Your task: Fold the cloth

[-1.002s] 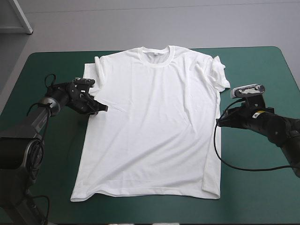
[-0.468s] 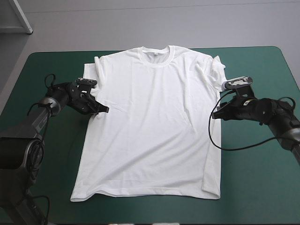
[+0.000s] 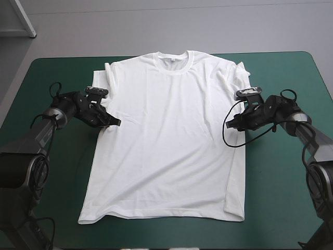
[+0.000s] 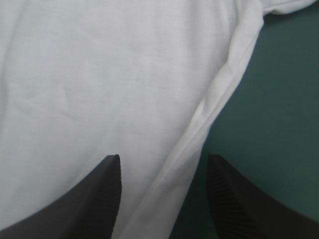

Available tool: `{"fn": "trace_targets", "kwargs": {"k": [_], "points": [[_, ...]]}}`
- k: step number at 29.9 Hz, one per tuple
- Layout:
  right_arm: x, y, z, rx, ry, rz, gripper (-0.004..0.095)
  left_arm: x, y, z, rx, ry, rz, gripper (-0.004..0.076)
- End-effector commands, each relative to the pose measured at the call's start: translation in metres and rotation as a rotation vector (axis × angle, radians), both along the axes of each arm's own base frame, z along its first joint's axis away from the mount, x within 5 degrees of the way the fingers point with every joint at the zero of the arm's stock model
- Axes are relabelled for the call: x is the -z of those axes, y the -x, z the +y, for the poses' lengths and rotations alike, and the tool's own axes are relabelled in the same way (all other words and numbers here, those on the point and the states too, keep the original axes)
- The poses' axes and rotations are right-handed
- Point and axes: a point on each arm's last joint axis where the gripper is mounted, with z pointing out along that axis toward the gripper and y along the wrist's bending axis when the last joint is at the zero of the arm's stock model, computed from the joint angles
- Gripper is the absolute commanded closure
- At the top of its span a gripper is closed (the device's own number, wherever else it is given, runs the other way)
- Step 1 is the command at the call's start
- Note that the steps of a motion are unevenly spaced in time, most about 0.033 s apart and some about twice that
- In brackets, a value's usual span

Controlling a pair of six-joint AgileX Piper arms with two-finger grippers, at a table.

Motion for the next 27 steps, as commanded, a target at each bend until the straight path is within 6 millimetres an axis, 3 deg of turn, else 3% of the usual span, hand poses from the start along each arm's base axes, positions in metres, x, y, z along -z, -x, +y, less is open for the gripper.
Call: {"fn": "trace_targets", "kwargs": {"k": [1, 3, 5, 9, 14, 19, 27], "points": [[-0.011, -0.014, -0.002, 0.024, 0.009, -0.068, 0.0409, -0.015, 0.003, -0.005, 0.007, 0.026, -0.022, 0.0705], [-0.003, -0.016, -0.002, 0.015, 0.014, -0.032, 0.0425, -0.015, 0.003, -0.005, 0.012, 0.024, -0.019, 0.0705], [0.002, -0.015, -0.001, 0.011, 0.012, 0.009, 0.0523, -0.015, 0.004, -0.005, 0.013, 0.024, -0.013, 0.0705], [0.003, -0.012, -0.001, -0.009, 0.016, 0.041, 0.0927, -0.015, 0.004, -0.005, 0.017, 0.021, -0.013, 0.0705], [-0.005, -0.014, -0.001, -0.009, 0.012, 0.019, 0.0907, -0.016, 0.003, -0.005, 0.01, 0.031, -0.023, 0.0705], [-0.054, -0.005, -0.001, -0.01, -0.002, -0.112, 0.0907, -0.03, 0.005, -0.007, -0.003, 0.062, -0.07, 0.0705], [-0.144, 0.019, -0.003, -0.018, -0.024, -0.356, 0.0908, -0.11, 0.018, -0.006, -0.008, 0.093, -0.33, 0.0705]]}}
